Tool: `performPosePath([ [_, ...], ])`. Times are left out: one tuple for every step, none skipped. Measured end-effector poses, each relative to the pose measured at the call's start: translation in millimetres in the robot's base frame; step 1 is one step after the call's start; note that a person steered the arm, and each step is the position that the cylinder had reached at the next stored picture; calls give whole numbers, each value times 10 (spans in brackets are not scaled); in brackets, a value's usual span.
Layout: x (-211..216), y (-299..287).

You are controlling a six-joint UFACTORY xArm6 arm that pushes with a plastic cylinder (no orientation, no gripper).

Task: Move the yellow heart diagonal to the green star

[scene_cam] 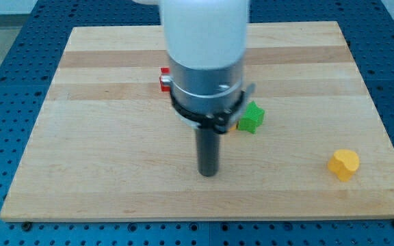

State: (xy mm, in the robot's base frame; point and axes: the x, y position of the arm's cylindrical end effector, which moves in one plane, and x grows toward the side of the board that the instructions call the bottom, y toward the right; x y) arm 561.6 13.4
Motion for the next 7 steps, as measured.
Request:
performPosePath([
  [107,455],
  [177,1033],
  [280,1587],
  [459,1994],
  [450,2327],
  [324,2333],
  [244,2323],
])
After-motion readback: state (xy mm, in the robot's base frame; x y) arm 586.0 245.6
